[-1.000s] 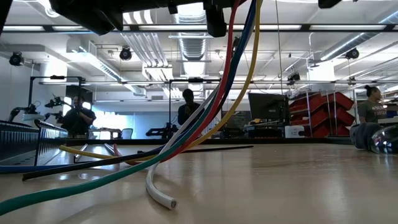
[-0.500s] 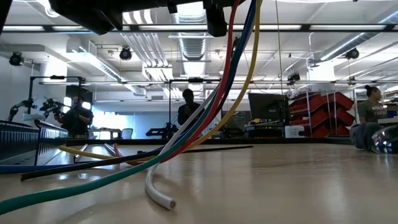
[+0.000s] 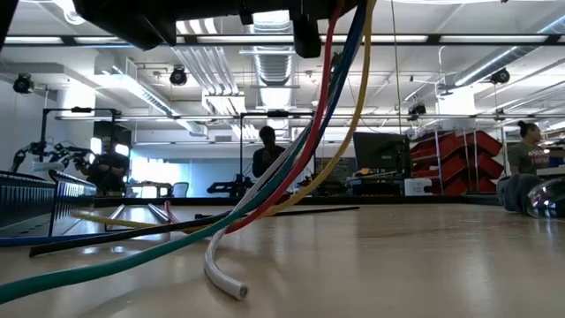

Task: Ziptie cables
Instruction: Wrap the cable wires with the black zip tie

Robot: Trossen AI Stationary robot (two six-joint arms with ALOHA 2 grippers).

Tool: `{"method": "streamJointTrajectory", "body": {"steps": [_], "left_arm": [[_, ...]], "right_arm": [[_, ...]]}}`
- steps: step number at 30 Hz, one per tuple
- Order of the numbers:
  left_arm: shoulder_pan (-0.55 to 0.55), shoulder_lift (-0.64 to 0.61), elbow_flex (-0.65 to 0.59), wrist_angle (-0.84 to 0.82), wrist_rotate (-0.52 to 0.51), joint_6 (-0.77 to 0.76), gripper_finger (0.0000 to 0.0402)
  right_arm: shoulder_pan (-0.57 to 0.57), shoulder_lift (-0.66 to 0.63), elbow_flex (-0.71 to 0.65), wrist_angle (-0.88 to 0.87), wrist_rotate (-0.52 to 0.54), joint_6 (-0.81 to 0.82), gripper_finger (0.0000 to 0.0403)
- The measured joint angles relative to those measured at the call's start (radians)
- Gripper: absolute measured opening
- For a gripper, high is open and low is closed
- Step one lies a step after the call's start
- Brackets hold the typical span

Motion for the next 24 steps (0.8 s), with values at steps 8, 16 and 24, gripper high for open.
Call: {"method": "streamJointTrajectory", "body": {"steps": [8, 16, 24], "left_arm": [[0.001, 0.001, 0.000, -0.029, -0.011, 0.000, 0.0081], [0.007, 0.001, 0.000, -0.087, -0.046, 0.001, 0.0111], [0.023, 0.001, 0.000, -0.193, -0.068, -0.026, 0.0116]], "right_arm": [[-0.018, -0.048, 0.002, -0.120, -0.001, 0.092, 0.0030], [-0.018, -0.106, 0.002, -0.253, 0.001, 0.122, 0.0028], [-0.020, -0.135, 0.086, -0.555, 0.000, 0.217, 0.0028]]}}
